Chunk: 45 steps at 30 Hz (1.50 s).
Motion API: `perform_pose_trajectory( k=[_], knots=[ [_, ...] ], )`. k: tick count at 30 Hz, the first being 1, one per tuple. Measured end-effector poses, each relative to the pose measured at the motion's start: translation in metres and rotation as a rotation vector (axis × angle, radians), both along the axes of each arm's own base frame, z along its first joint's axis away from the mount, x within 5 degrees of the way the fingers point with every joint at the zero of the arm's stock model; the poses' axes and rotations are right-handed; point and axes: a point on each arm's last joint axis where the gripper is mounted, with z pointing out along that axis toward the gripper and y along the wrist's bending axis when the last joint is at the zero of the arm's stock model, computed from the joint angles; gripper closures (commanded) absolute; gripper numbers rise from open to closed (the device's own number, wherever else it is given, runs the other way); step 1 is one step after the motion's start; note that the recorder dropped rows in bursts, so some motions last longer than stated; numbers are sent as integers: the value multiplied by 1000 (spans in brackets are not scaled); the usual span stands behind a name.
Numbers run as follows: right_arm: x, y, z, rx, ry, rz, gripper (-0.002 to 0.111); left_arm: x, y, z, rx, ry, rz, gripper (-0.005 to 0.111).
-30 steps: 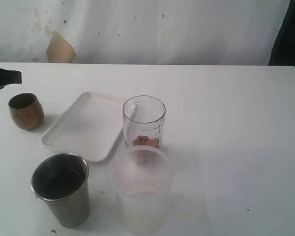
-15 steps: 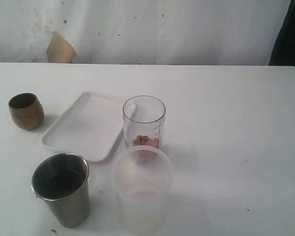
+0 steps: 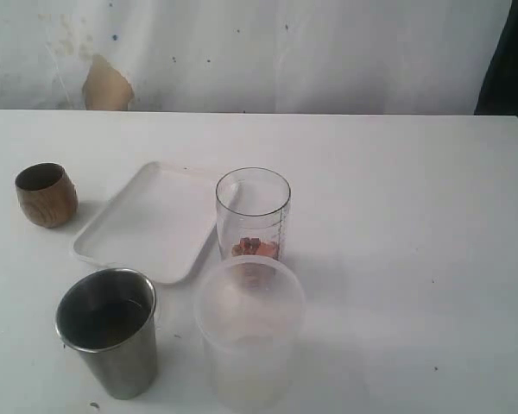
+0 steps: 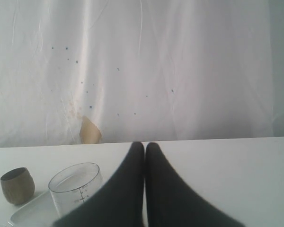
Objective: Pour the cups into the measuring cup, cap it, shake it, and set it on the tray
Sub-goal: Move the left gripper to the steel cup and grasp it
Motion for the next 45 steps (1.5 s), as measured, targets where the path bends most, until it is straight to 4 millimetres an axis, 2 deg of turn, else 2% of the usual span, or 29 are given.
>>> perform_pose_trajectory(
  k=[7, 17, 23, 30, 45],
  knots=[
    [0, 0, 0, 0, 0, 0, 108, 4, 0, -10, -4, -33, 9, 107],
    [0, 0, 0, 0, 0, 0, 108, 19, 0, -68, 5, 62, 24, 107],
    [0, 0, 0, 0, 0, 0, 108, 18, -2, -69, -1, 74, -16, 107],
    [0, 0, 0, 0, 0, 0, 108, 18, -12, -69, 37, 77, -187, 107],
    [0, 0, 0, 0, 0, 0, 108, 36, -45, -84, 145, 286, -476, 105]
  ],
)
